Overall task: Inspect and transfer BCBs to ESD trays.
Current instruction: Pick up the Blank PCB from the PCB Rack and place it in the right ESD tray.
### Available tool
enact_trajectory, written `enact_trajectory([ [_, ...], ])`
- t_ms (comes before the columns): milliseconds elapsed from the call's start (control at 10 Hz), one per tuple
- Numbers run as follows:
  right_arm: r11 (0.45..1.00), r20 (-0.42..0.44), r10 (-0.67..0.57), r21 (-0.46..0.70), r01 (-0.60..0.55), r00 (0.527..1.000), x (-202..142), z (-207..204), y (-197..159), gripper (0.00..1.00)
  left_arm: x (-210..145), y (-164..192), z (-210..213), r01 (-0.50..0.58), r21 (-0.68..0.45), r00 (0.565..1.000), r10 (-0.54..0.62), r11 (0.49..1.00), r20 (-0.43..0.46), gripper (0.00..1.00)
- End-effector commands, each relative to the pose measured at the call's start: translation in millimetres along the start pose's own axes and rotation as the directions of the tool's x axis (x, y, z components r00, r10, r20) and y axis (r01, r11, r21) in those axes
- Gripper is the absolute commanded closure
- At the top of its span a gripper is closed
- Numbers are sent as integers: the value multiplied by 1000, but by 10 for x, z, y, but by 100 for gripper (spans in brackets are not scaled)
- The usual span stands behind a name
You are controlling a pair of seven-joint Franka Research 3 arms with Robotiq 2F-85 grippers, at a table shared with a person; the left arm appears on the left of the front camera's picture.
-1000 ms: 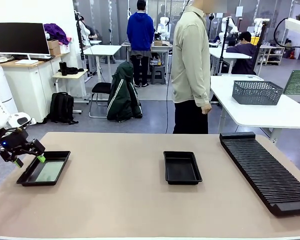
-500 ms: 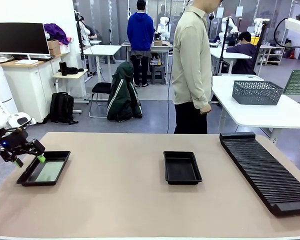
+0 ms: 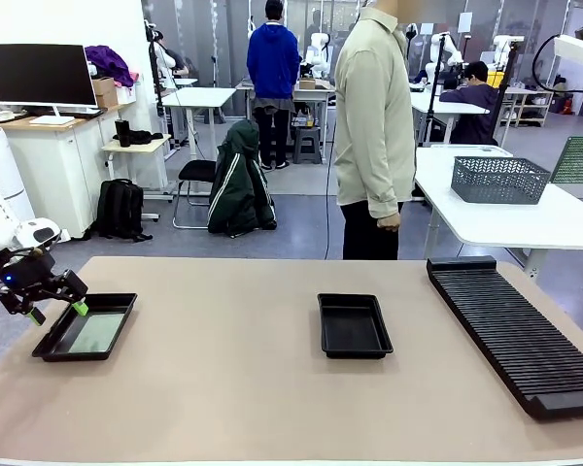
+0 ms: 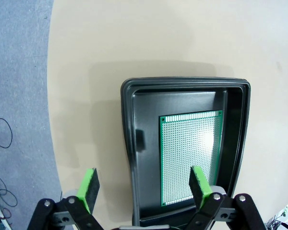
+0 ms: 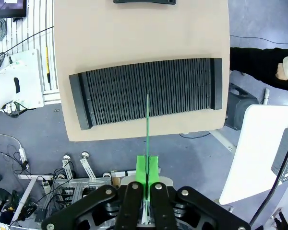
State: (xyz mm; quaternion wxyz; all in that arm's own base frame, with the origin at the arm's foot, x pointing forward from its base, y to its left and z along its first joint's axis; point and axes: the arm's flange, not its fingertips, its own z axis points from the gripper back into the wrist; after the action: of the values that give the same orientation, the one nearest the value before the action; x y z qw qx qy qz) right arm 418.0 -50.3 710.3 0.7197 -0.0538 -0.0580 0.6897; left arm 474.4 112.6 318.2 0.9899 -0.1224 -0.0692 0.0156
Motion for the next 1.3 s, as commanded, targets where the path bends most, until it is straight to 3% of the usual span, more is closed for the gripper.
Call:
enact_trajectory([
  [0,996,65,-85,5,85,994,37,-39,-5,98,-9,8,6,-2,-1,1000,2,1000,2,0],
  [300,945,127,-328,58,323,936,270,-254,85,98,-9,8,6,-2,-1,1000,2,1000,2,0],
  [500,870,172,-493,114,479,853,515,-424,194,98,-9,8,6,-2,-1,1000,2,1000,2,0],
  [700,761,171,-648,161,628,742,797,-600,329,98,-9,8,6,-2,-1,1000,2,1000,2,0],
  [900,624,180,-781,246,742,598,1131,-852,444,98,-9,8,6,-2,-1,1000,2,1000,2,0],
  [1200,459,186,-889,374,806,419,1484,-1237,567,98,-9,8,6,-2,-1,1000,2,1000,2,0],
])
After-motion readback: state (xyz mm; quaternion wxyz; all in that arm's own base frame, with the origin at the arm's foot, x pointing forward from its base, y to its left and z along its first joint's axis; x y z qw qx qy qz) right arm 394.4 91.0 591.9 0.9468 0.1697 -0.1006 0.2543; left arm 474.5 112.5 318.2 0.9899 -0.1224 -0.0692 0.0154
